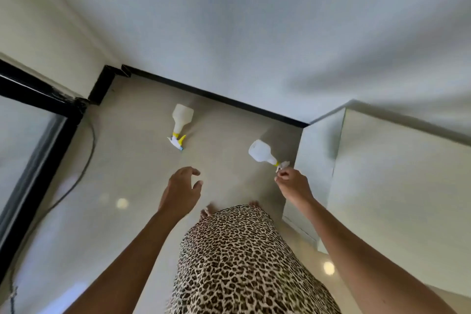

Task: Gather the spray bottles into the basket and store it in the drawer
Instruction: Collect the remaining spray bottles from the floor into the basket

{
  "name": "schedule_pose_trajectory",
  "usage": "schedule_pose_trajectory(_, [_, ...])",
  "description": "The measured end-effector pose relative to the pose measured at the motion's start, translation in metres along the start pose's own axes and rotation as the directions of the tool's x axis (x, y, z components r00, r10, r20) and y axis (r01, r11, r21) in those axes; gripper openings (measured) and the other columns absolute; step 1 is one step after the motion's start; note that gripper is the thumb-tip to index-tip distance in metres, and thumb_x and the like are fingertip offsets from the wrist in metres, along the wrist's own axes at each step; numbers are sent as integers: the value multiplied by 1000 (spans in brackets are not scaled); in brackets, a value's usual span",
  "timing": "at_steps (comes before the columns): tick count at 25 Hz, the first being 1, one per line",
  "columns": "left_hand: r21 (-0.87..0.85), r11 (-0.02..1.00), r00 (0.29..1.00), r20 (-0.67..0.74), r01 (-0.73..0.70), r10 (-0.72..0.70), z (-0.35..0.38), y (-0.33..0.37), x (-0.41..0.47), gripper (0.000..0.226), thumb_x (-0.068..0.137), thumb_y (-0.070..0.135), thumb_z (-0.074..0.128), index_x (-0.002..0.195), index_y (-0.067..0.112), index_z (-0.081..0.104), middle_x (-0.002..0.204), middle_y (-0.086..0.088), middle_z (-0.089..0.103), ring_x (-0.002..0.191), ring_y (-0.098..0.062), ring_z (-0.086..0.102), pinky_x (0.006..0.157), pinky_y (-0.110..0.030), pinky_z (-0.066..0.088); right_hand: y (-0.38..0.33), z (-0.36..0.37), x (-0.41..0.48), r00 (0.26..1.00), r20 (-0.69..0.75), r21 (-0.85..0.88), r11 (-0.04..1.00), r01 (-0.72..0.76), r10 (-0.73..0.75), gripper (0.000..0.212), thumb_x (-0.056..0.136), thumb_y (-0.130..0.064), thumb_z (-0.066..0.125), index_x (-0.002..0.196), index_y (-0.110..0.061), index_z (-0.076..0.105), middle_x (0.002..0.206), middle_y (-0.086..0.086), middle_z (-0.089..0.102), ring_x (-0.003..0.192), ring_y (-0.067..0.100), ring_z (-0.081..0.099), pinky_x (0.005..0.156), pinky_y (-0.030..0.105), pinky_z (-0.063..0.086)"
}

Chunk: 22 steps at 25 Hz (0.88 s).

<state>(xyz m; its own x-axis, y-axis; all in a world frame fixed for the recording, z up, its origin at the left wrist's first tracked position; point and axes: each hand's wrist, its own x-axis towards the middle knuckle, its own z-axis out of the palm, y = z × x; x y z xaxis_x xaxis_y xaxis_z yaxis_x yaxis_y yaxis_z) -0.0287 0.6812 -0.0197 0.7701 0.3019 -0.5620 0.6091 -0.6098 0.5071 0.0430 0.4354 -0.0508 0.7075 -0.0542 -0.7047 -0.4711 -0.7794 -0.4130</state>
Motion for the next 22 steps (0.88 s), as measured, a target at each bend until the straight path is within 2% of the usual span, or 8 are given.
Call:
schedule_pose_trajectory(3, [15,999,999,4,45,-45,40,-41,76,27,85,12,58,110,4,57,123,-17,58,115,-32,51,97,-36,37,26,50,67,998,36,-81,996,-44,47,31,91,-20,51,118,-5,53,123,16,60,113,30,56,95,39,46])
schedule_pose_trajectory(7, [47,987,988,-15,152,-152,106,-106,171,35,84,17,59,117,4,52,124,-23,55,116,-37,50,96,-38,38,77,108,164,998,56,-234,972,-26,40,40,90,-18,52,127,-6,42,134,16,49,121,32,49,98,40,42])
schedule_pose_trajectory(10, [43,976,976,-49,215,-213,158,-151,235,49,83,18,61,125,1,42,131,-27,46,125,-39,40,103,-40,31,120,139,239,997,-73,-333,943,-12,-13,51,86,-17,60,128,0,37,130,24,49,119,35,48,94,39,42])
schedule_pose_trajectory(12, [45,966,963,-99,255,-250,187,-178,275,62,82,20,62,132,-2,33,138,-27,37,130,-39,32,109,-42,26,144,157,284,985,-171,-362,932,-29,-36,63,81,-17,67,130,4,34,131,27,48,121,37,46,97,39,38])
schedule_pose_trajectory(15, [153,968,961,-227,198,-161,212,-211,324,80,80,21,64,138,-6,17,150,-26,13,139,-39,13,114,-46,17,174,186,328,973,-226,-339,940,-42,-38,82,77,-14,72,139,5,20,140,27,39,129,40,37,108,46,33])
schedule_pose_trajectory(18, [170,962,908,-398,215,-132,214,-227,365,87,79,24,63,141,-4,9,154,-23,1,142,-39,4,114,-46,14,188,205,348,944,-314,-301,954,5,-104,66,82,-6,64,136,4,27,135,27,43,128,39,38,106,49,35])
schedule_pose_trajectory(20, [84,965,875,-447,250,-188,210,-235,388,81,82,23,58,141,-4,10,152,-23,12,141,-39,10,114,-44,14,190,212,356,914,-381,-297,955,23,-141,55,83,1,58,132,4,33,130,26,48,126,38,40,105,49,35])
schedule_pose_trajectory(22, [15,962,856,-459,273,-236,211,-240,401,69,83,18,52,138,-3,16,146,-23,27,136,-39,22,113,-46,21,189,215,359,888,-436,-292,956,12,-145,51,83,4,55,130,5,37,127,26,50,124,38,41,104,49,35])
